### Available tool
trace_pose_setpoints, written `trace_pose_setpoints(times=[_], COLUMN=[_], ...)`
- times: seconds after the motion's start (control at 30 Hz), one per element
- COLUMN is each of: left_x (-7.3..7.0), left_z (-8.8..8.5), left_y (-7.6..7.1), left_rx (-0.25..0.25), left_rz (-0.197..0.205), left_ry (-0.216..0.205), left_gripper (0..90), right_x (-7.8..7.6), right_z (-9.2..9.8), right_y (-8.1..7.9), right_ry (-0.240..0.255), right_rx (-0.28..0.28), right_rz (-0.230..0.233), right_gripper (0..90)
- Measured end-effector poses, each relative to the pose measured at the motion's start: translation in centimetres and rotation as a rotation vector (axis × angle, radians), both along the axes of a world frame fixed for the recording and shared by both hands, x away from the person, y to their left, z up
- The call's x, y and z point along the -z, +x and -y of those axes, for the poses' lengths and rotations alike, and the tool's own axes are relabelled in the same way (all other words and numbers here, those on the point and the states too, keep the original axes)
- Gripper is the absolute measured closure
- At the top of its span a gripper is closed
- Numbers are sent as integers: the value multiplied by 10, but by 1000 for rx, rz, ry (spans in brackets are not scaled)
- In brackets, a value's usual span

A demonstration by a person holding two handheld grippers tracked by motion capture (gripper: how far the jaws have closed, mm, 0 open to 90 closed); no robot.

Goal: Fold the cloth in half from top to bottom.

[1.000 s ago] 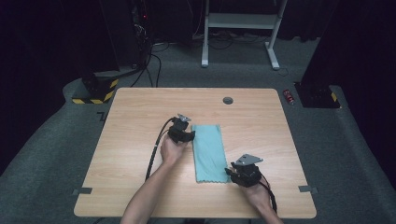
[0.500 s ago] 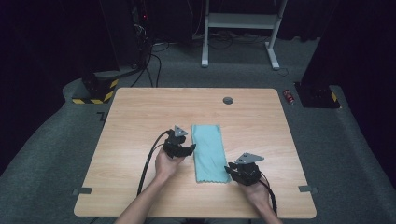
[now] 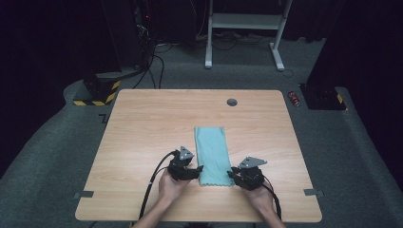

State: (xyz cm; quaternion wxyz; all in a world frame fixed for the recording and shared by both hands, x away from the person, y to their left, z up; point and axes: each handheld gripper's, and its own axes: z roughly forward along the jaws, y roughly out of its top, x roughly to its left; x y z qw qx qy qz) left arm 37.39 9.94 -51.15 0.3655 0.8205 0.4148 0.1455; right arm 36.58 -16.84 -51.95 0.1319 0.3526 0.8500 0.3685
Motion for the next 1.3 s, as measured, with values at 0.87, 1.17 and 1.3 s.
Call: trace_pose_setpoints(times=[0.87,1.17,1.3], left_x=[3,2,1], left_z=[13,-2,-11], left_y=[-15,-18,-20], left_rx=[109,111,107], left_rz=[-46,-66,-71], left_ry=[5,6,12], left_gripper=[886,884,881], right_x=[0,-1,-1], right_z=[-4,-17,-25], right_y=[-4,-11,-13], right_ry=[-32,-39,-35], right_rx=[-21,-62,-85], right_rz=[30,27,23], right_gripper=[716,716,716])
